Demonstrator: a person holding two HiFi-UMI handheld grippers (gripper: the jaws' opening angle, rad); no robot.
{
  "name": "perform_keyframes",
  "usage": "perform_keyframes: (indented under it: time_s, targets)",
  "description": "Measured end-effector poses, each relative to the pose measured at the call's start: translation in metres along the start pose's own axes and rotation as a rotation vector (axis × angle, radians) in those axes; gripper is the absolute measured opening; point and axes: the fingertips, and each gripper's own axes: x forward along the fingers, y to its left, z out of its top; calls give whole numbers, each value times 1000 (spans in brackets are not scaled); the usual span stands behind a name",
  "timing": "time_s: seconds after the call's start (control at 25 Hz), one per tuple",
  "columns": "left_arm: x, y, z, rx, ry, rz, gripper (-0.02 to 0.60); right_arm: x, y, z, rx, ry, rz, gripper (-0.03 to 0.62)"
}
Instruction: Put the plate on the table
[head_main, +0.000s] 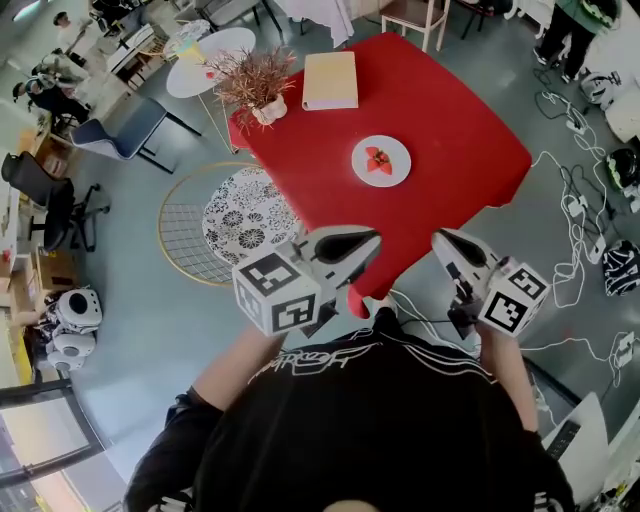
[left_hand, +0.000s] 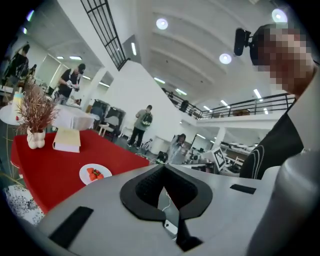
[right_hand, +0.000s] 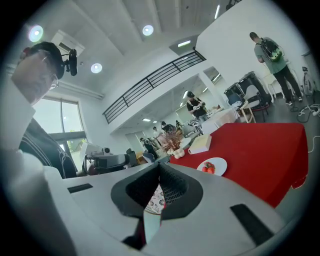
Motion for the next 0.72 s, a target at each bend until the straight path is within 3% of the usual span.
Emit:
perform_keyframes:
  time_s: [0.12, 0.28, 0.72]
  targets:
    - [-27, -30, -1, -12, -47, -54, 6, -5, 45, -8, -42, 3, 47, 8]
    - [-57, -57, -4, 27, -89, -83, 6, -9, 91, -26, -114, 38, 88, 8]
    - [-114, -95, -55, 51, -54, -95, 6, -22, 169, -76, -121, 55, 148, 8]
